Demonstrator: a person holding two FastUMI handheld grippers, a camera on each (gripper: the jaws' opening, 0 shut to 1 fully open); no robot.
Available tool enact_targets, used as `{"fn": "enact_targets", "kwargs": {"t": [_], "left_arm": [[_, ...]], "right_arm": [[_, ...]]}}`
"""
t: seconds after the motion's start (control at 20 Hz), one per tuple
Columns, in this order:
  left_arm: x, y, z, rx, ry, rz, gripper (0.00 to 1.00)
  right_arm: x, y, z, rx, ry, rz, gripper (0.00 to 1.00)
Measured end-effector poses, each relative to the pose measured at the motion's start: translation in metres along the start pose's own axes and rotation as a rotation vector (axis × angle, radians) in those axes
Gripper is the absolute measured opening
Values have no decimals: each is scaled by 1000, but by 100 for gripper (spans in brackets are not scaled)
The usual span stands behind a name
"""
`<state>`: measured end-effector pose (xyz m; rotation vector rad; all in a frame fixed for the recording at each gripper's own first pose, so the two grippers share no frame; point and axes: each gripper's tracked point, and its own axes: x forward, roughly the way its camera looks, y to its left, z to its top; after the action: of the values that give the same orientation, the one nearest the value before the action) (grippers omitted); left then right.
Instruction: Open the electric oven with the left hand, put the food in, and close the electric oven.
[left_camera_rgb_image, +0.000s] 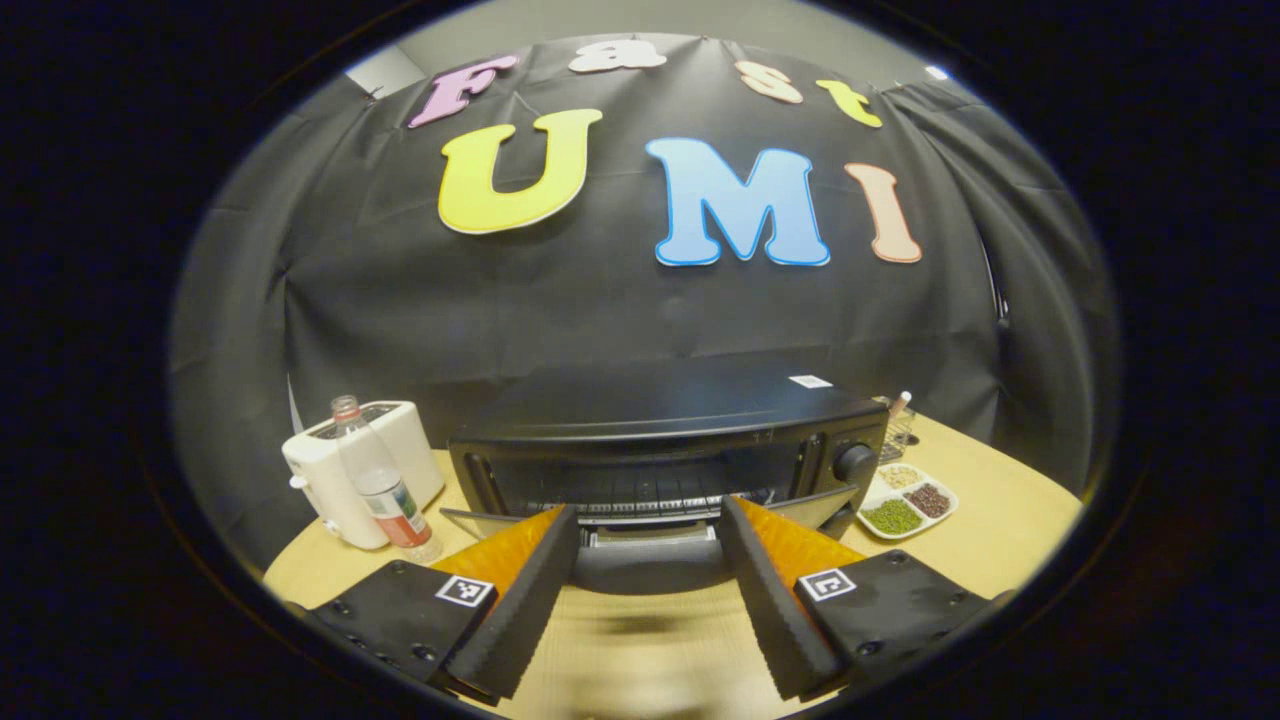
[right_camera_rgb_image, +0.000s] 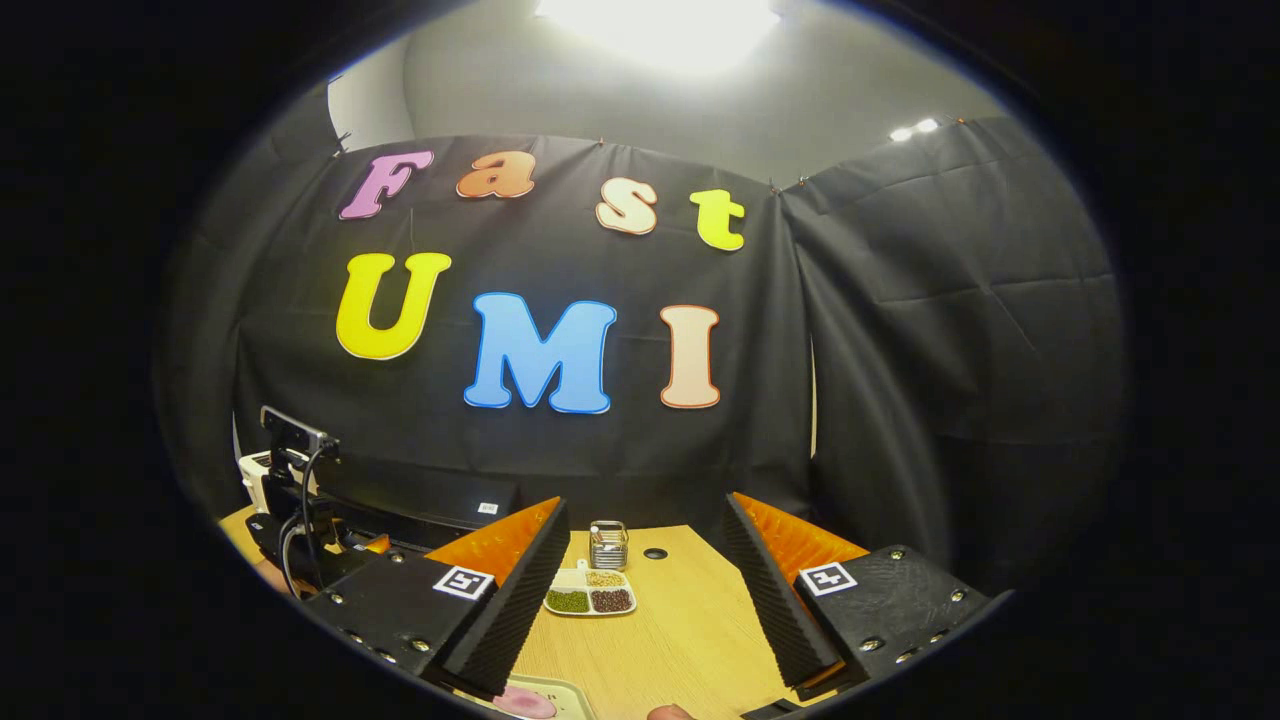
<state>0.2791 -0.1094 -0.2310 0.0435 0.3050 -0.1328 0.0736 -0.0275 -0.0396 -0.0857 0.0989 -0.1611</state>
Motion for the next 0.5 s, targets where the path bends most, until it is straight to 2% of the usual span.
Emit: {"fn": "enact_targets", "kwargs": {"t": [0.05, 0.1, 0.45, 0.5], "left_arm": [[-3, 0, -5, 1, 10, 5, 95], [-8, 0, -10, 0, 23, 9, 95], [-29, -5, -46, 11, 77, 23, 95], [-32, -5, -50, 13, 85, 23, 99]], "right_arm": [[-2, -3, -1, -2, 1, 2, 95], [-3, -6, -2, -4, 2, 1, 95], [-14, -22, -9, 6, 16, 1, 95], [-15, -23, -9, 9, 18, 2, 95]]}}
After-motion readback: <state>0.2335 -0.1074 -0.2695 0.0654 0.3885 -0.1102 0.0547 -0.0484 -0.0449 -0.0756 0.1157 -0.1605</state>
